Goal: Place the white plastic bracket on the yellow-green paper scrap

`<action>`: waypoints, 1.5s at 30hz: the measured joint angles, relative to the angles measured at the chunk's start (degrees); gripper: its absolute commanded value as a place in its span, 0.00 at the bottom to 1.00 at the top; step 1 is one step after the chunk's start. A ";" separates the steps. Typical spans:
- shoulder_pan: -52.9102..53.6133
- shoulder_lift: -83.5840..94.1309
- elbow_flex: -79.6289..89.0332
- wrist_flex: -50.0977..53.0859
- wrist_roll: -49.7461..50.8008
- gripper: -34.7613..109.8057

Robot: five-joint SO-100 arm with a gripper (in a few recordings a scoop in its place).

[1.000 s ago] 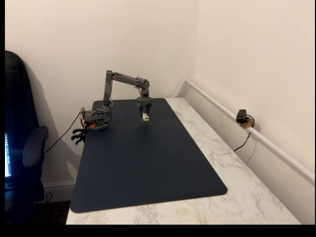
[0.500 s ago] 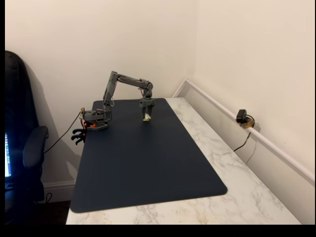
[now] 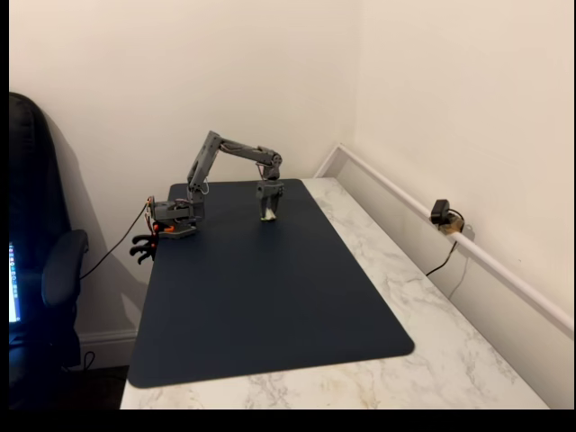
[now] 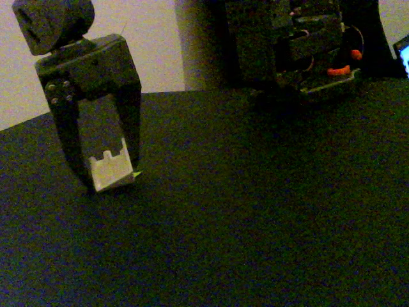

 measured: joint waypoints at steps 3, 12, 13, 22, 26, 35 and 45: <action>-0.35 -0.26 -1.49 2.29 0.62 0.59; -2.72 5.89 -2.55 9.40 2.99 0.48; -3.43 7.91 -2.55 10.28 3.34 0.42; -11.60 32.96 11.07 6.50 8.17 0.24; -12.83 41.31 16.26 6.06 6.86 0.24; -15.73 64.34 35.24 -3.43 1.32 0.24; -16.52 91.05 65.57 -23.29 -22.24 0.27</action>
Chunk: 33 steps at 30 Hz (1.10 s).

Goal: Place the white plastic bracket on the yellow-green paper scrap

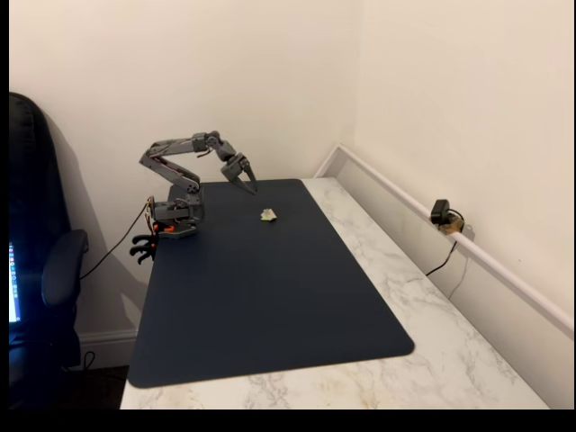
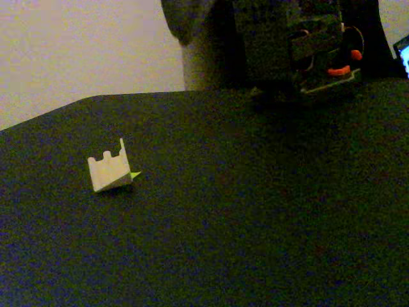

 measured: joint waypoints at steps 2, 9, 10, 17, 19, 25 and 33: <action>0.44 3.52 4.04 -2.55 -3.25 0.28; 1.85 11.51 12.57 -3.25 -7.12 0.27; 1.85 12.48 13.89 -3.25 -7.73 0.27; 3.52 21.71 22.32 -4.66 -8.00 0.25; 3.96 26.89 25.49 -3.87 -7.47 0.25; 4.83 37.53 30.50 -0.70 -4.31 0.24; 7.21 37.71 31.55 1.32 -2.37 0.24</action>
